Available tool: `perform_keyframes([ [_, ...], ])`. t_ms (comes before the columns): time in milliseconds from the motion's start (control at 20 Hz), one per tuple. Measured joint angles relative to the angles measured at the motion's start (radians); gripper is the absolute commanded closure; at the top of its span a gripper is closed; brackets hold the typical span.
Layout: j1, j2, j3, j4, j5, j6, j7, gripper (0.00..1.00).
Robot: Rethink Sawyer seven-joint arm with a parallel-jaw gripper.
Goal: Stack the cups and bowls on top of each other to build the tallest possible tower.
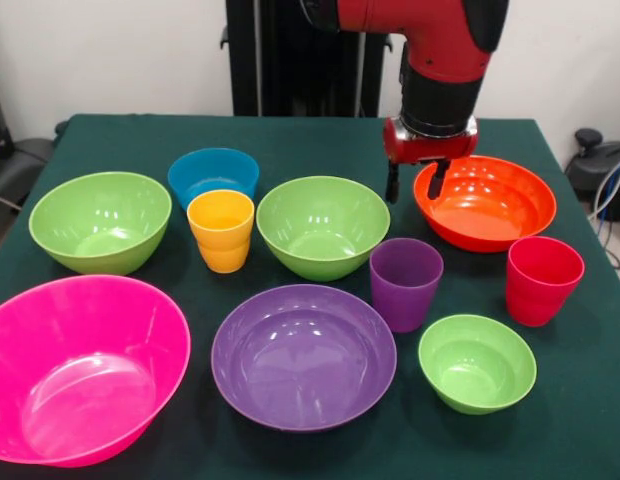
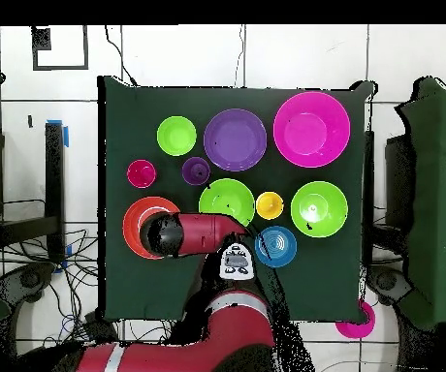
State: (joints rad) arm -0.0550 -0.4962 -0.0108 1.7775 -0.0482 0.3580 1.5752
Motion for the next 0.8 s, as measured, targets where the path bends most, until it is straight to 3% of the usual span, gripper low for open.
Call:
perform_keyframes([
  [400, -0.052, 0.0, 0.033, -0.029, -0.013, -0.027, 0.0, 0.0],
  [800, -0.063, 0.0, 0.048, -0.048, -0.014, -0.062, 0.0, 0.0],
])
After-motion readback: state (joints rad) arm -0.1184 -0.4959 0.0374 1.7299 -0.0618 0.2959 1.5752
